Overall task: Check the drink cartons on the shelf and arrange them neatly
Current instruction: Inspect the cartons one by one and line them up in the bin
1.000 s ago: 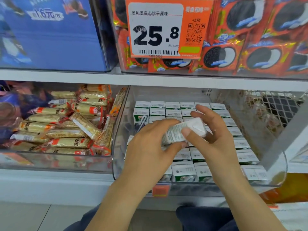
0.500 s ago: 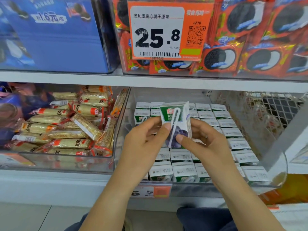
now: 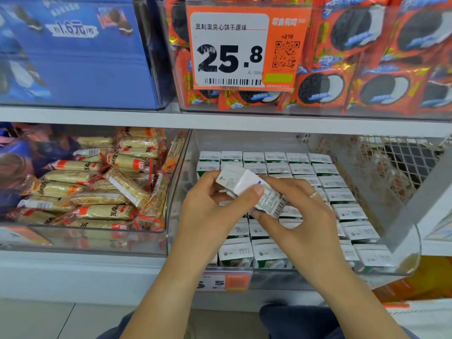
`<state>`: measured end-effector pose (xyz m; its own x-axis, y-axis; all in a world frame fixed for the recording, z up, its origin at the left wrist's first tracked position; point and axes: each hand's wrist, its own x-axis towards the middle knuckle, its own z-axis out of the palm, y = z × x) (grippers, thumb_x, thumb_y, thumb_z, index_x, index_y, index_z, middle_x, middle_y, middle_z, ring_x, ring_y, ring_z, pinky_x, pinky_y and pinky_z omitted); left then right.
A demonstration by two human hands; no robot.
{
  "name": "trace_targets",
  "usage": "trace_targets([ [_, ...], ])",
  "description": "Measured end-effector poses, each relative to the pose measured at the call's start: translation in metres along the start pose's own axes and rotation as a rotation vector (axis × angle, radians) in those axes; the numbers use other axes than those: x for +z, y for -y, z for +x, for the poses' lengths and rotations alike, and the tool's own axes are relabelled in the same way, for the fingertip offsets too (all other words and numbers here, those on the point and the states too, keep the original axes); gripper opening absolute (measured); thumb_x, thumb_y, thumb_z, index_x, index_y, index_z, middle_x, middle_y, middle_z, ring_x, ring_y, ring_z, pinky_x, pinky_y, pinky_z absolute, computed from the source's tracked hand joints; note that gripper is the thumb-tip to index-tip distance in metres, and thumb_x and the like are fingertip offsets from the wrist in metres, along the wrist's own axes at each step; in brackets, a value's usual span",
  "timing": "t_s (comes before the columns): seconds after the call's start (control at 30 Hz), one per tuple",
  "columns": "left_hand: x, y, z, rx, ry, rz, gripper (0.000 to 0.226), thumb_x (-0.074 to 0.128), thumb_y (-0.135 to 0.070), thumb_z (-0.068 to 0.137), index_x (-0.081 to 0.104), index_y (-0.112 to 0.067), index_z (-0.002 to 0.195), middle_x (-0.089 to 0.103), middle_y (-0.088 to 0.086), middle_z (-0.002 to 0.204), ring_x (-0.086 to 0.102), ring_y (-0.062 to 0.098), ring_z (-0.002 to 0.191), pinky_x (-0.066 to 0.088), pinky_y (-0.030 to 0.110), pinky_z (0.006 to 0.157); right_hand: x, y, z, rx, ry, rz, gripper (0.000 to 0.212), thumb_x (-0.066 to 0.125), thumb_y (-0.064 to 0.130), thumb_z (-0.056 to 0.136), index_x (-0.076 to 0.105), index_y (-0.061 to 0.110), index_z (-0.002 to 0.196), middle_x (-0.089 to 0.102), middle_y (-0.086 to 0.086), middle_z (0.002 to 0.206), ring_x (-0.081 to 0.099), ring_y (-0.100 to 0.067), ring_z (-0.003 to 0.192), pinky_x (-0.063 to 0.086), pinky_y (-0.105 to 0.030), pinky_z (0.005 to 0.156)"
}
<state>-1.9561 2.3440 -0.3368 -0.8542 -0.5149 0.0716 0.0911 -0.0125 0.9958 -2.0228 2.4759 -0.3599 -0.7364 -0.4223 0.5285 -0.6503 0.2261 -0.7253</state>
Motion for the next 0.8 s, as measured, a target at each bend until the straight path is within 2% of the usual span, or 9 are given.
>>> trace_targets([
  [0.13,-0.001,-0.003,0.001,-0.034,-0.035,-0.17,0.047,0.074,-0.04,0.056,0.072,-0.017,0.096,0.076,-0.003,0.088,0.071,0.007,0.083,0.055,0.017,0.069,-0.002,0.007,0.001,0.035,0.027,0.123,0.049,0.072,0.042,0.074,0.059,0.036,0.121,0.059,0.014,0.112,0.055,0.0,0.108,0.041,-0.008,0.087],
  [0.23,-0.004,-0.006,0.0,-0.045,-0.063,-0.246,0.056,0.074,-0.047,0.053,0.071,-0.014,0.098,0.076,0.0,0.092,0.071,0.011,0.088,0.056,0.018,0.07,-0.006,0.01,0.004,0.181,0.074,0.285,0.055,0.062,0.056,0.072,0.052,0.041,0.125,0.06,0.021,0.116,0.055,0.003,0.112,0.045,-0.011,0.088],
  [0.3,-0.005,-0.007,0.0,-0.047,-0.066,-0.275,0.058,0.074,-0.048,0.054,0.071,-0.013,0.1,0.076,0.001,0.096,0.071,0.013,0.092,0.056,0.019,0.072,-0.006,0.009,0.007,0.29,0.135,0.401,0.055,0.065,0.053,0.072,0.054,0.038,0.124,0.065,0.018,0.113,0.059,0.002,0.107,0.05,-0.016,0.086],
  [0.37,-0.006,-0.007,-0.001,-0.053,-0.038,-0.263,0.054,0.076,-0.045,0.059,0.07,-0.013,0.102,0.075,0.001,0.097,0.07,0.014,0.094,0.056,0.023,0.075,-0.006,0.008,0.009,0.368,0.186,0.529,0.046,0.063,0.043,0.075,0.06,0.03,0.119,0.069,0.011,0.107,0.064,-0.003,0.101,0.052,-0.019,0.084],
  [0.47,-0.007,-0.006,-0.001,-0.041,0.028,-0.215,0.04,0.076,-0.039,0.071,0.071,-0.016,0.103,0.075,0.0,0.1,0.07,0.014,0.097,0.056,0.025,0.08,-0.008,0.008,0.009,0.433,0.155,0.676,0.042,0.066,0.035,0.072,0.065,0.024,0.113,0.072,0.003,0.102,0.066,-0.016,0.1,0.054,-0.021,0.08],
  [0.57,-0.011,-0.009,-0.001,-0.004,0.106,-0.167,0.046,0.078,-0.039,0.07,0.068,-0.015,0.108,0.074,-0.001,0.104,0.068,0.012,0.101,0.054,0.021,0.085,-0.011,0.007,0.009,0.444,0.103,0.702,0.045,0.068,0.034,0.072,0.066,0.025,0.115,0.067,-0.013,0.103,0.064,-0.024,0.101,0.055,-0.028,0.084],
  [0.7,-0.014,-0.007,0.0,0.018,0.138,-0.087,0.053,0.076,-0.043,0.059,0.067,-0.025,0.108,0.073,-0.007,0.104,0.067,0.007,0.099,0.051,0.014,0.077,-0.012,0.005,0.01,0.43,0.033,0.723,0.045,0.072,0.033,0.072,0.066,0.015,0.113,0.072,-0.001,0.102,0.066,-0.017,0.099,0.055,-0.026,0.081],
  [0.8,-0.012,-0.002,0.001,-0.002,0.174,-0.033,0.056,0.079,-0.039,0.054,0.065,-0.028,0.107,0.072,-0.007,0.101,0.067,0.006,0.095,0.051,0.014,0.072,-0.014,0.005,0.011,0.424,-0.004,0.758,0.052,0.076,0.036,0.064,0.066,0.015,0.11,0.072,-0.001,0.102,0.066,-0.019,0.099,0.054,-0.023,0.077],
])
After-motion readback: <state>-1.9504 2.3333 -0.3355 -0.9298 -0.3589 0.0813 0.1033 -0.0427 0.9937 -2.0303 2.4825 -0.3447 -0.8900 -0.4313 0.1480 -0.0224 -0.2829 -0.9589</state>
